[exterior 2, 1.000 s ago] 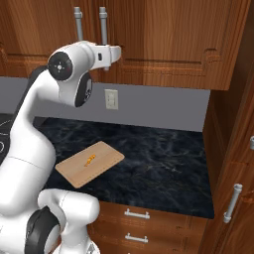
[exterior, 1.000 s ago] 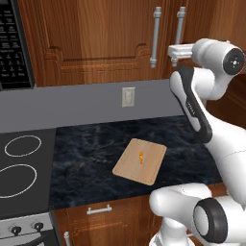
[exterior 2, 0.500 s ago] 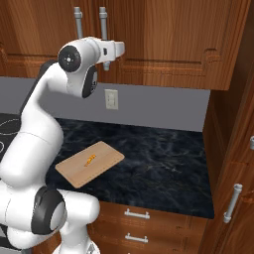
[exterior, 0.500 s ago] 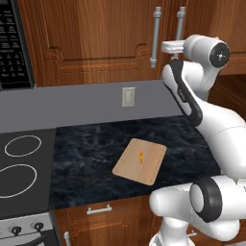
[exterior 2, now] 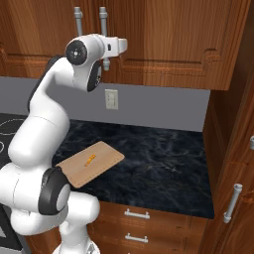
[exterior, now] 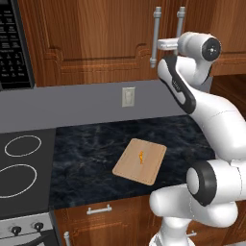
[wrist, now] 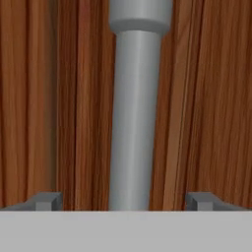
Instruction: Open the cabinet, retrieve the rolling pin, and place it next to the meat on the cutting board to prepare for tenderizing.
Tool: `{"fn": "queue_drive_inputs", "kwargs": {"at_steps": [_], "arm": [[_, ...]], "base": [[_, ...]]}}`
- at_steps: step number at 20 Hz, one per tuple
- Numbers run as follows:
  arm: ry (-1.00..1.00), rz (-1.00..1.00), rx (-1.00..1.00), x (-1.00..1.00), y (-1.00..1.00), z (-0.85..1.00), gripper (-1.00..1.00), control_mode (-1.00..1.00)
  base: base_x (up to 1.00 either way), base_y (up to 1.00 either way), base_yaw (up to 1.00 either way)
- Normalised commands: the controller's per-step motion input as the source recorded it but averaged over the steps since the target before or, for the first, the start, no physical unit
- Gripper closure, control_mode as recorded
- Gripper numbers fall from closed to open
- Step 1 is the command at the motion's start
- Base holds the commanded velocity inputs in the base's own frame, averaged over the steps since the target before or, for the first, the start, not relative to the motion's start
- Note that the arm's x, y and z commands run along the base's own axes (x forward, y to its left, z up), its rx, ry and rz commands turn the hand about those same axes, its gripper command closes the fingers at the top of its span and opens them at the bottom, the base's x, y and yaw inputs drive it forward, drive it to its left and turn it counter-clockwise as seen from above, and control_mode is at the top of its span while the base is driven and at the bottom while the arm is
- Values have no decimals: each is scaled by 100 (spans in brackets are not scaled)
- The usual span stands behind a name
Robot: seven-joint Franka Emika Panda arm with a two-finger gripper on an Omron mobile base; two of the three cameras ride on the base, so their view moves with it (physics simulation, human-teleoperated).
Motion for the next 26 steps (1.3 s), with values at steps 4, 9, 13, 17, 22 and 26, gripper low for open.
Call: {"fn": "queue_drive_inputs", "kwargs": {"at_steps": [4, 9, 13, 17, 22, 26], "arm": [[2, 0, 0, 32, 0, 0, 100, -100], [1, 0, 0, 3, 2, 0, 100, -100], [0, 2, 0, 14, 1, -1, 100, -100], [0, 4, 0, 32, 0, 0, 100, -100], [0, 6, 1, 43, 0, 0, 100, -100], [2, 6, 1, 25, 0, 0, 100, -100]], "base": [[0, 0, 0], [0, 0, 0], [0, 0, 0], [0, 0, 0], [0, 0, 0], [0, 0, 0]]}}
